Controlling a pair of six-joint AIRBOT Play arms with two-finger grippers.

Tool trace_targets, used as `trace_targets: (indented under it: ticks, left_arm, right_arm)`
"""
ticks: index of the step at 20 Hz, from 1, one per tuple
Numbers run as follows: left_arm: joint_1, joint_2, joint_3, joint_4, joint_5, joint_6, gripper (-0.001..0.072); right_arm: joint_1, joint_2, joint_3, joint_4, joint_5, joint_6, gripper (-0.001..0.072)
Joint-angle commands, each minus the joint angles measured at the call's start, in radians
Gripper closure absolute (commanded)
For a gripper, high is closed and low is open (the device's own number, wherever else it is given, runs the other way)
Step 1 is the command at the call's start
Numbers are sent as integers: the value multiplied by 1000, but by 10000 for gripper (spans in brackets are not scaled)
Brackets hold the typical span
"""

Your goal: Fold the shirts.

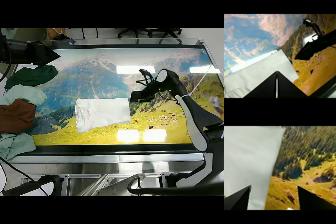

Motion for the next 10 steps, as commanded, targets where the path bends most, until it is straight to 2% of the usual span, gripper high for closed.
trace_targets:
  ticks: [1, 7, 8, 9, 10]
  left_arm:
    - [1, 0, -32, 1, -12, -5, 693]
    - [1, 0, -99, 1, -10, -5, 693]
    - [1, 0, -106, 1, -10, -5, 693]
    - [1, 0, -108, 1, -11, -5, 693]
    - [1, 0, -108, 1, -9, -5, 693]
  right_arm:
    - [-17, -73, -42, 115, -3, -73, 66]
    - [-17, -176, -42, 410, -11, -222, 87]
    - [-17, -178, -42, 448, -10, -253, 263]
    - [-17, -177, -41, 484, -9, -285, 497]
    - [-19, -177, -40, 525, -10, -307, 659]
